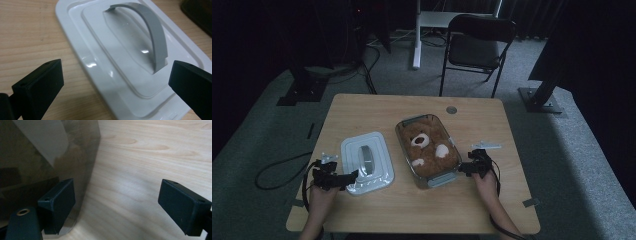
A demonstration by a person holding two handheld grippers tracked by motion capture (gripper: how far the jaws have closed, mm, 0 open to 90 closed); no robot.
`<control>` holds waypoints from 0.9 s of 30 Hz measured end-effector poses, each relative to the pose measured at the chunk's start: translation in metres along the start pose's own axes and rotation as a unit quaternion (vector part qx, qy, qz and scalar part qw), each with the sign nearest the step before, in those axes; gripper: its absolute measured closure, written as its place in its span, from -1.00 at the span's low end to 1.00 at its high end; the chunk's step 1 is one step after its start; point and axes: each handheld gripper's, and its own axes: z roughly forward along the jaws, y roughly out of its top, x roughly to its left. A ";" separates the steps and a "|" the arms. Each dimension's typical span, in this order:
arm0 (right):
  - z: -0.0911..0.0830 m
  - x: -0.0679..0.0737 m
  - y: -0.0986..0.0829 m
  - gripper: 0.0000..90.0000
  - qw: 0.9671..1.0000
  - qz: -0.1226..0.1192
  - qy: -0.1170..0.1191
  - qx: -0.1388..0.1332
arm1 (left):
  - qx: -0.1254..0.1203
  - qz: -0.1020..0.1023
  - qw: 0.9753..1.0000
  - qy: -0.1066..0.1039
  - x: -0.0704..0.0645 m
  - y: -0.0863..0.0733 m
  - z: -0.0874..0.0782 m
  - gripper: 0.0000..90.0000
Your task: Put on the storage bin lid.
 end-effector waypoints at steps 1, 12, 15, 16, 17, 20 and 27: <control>0.000 0.001 -0.001 -0.70 1.000 -0.001 0.005 0.002 | 0.001 0.000 1.000 0.000 -0.001 0.001 0.001 -0.99; -0.004 0.026 -0.015 -0.70 0.999 -0.011 0.029 -0.002 | 0.005 -0.004 1.000 0.002 -0.009 0.010 0.011 -0.99; -0.001 0.033 -0.017 -0.70 0.999 -0.018 0.035 -0.001 | 0.006 -0.004 1.000 0.003 -0.011 0.012 0.015 -0.99; 0.000 0.035 -0.018 -0.70 0.999 -0.021 0.034 0.002 | 0.008 -0.004 1.000 0.005 -0.011 0.012 0.016 -0.99; 0.000 0.035 -0.018 -0.70 0.999 -0.021 0.034 0.002 | 0.008 -0.004 1.000 0.005 -0.011 0.012 0.016 -0.99; 0.003 0.041 -0.018 -0.70 0.999 -0.030 0.041 0.003 | 0.007 -0.005 1.000 0.005 -0.013 0.016 0.021 -0.99; 0.007 0.044 -0.018 -0.72 0.998 -0.049 0.030 0.008 | 0.013 -0.011 1.000 0.014 -0.019 0.025 0.032 -0.99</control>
